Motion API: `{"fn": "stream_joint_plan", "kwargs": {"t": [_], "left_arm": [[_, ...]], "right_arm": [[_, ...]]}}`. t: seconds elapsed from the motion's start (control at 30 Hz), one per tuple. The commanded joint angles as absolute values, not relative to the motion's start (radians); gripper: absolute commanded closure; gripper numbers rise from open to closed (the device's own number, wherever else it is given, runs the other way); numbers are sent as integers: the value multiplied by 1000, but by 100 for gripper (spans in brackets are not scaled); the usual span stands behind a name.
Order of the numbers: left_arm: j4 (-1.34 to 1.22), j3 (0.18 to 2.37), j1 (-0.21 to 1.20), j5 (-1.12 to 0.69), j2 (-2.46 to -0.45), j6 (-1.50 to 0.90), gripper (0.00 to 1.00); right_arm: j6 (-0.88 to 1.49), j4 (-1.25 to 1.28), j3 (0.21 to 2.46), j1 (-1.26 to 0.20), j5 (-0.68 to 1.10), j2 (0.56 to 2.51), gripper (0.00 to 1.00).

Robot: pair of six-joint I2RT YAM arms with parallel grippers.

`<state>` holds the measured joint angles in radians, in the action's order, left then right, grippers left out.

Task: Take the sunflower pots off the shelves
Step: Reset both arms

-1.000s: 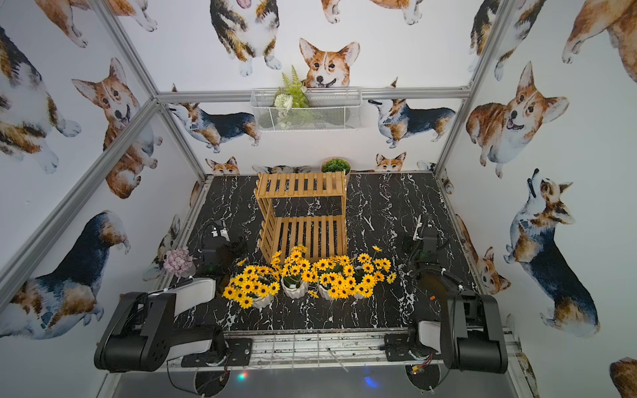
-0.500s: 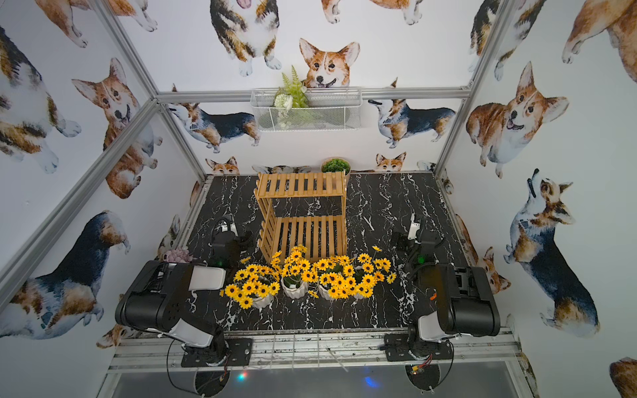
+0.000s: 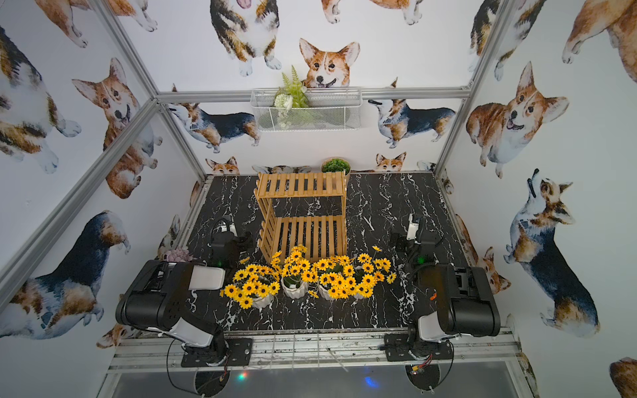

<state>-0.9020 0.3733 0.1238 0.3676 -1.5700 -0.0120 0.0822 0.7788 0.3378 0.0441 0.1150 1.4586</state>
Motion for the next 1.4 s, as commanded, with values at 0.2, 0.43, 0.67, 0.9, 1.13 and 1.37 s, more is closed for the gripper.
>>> {"fn": "stream_joint_plan", "kwargs": {"t": [0.2,0.43,0.67,0.9,1.13,1.37], "left_arm": [[-943,373,120,362,-1569,-17,0],[-948,373,121,363,-1569,-15,0],[-950,371,121,364,-1569,-15,0],[-950,371,121,363,-1569,-15,0],[-953,371,121,363,-1569,-14,0],[-954,371,121,363,-1571,-14,0]], "right_arm": [[77,842,317,37,73,1447,0],[95,940,260,54,85,1436,0],[106,998,218,57,62,1421,0],[95,871,299,58,85,1441,0],[87,849,317,57,114,1448,0],[81,910,287,57,127,1446,0]]}}
